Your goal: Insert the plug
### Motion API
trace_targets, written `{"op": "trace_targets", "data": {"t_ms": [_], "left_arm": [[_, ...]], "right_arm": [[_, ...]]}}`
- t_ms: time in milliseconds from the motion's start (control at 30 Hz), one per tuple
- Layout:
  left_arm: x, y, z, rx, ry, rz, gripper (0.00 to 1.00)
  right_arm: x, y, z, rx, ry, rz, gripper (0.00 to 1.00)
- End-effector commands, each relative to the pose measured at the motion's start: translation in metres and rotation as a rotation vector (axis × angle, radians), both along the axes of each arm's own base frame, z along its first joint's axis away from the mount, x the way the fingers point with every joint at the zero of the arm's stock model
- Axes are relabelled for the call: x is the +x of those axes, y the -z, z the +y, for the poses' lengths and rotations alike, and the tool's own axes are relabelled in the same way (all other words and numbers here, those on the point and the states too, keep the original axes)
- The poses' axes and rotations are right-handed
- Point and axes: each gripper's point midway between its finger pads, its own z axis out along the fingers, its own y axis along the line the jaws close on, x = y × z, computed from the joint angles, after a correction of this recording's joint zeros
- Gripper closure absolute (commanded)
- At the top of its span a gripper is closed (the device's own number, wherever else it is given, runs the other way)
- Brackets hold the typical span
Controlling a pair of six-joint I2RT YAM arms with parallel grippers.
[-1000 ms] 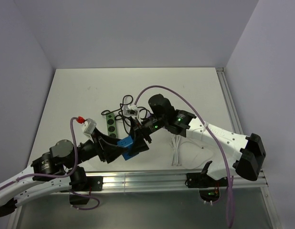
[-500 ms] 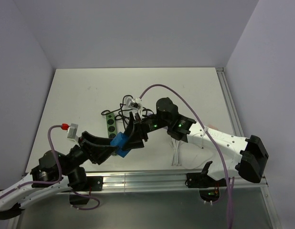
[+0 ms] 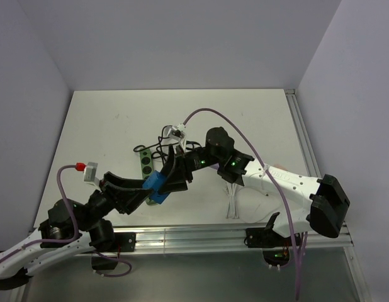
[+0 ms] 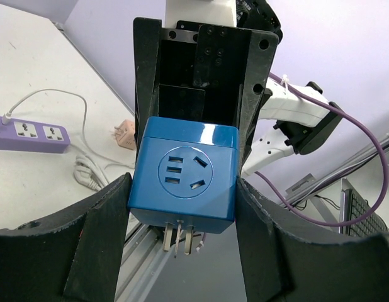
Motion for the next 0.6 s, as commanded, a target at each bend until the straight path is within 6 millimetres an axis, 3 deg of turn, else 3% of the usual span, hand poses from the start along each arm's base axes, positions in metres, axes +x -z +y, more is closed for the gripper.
{"op": "trace_targets", "data": {"t_ms": [0, 33, 100, 133, 200, 233, 400, 567], "left_arm": [[0.002, 0.002, 0.004, 0.037, -0.02, 0.008, 1.0], [0.009, 0.005, 0.006, 0.048, -0.061, 0.029, 0.98], [0.015, 0.01, 0.013, 0.074, -0.105, 0.07, 0.75], [0.019, 0.012, 0.017, 0.08, -0.135, 0.089, 0.49], [0.031, 0.018, 0.031, 0.097, -0.226, 0.142, 0.31], [0.034, 0.022, 0.037, 0.106, -0.259, 0.161, 0.04], [0.058, 0.03, 0.086, 0.145, -0.524, 0.285, 0.0], [0.065, 0.023, 0.104, 0.169, -0.627, 0.312, 0.01]], "right_arm": [[-0.005, -0.05, -0.006, 0.158, -0.048, -0.116, 1.0], [0.0, -0.038, -0.004, 0.107, -0.028, -0.119, 1.0], [0.015, -0.035, 0.003, 0.061, 0.044, -0.149, 1.0], [0.02, -0.024, 0.004, 0.021, 0.06, -0.175, 1.0], [0.032, -0.017, 0.009, -0.005, 0.099, -0.219, 1.0], [0.038, -0.003, 0.01, -0.054, 0.113, -0.253, 1.0], [0.077, 0.023, 0.022, -0.18, 0.199, -0.374, 1.0], [0.114, 0.057, 0.034, -0.243, 0.204, -0.597, 1.0]]}}
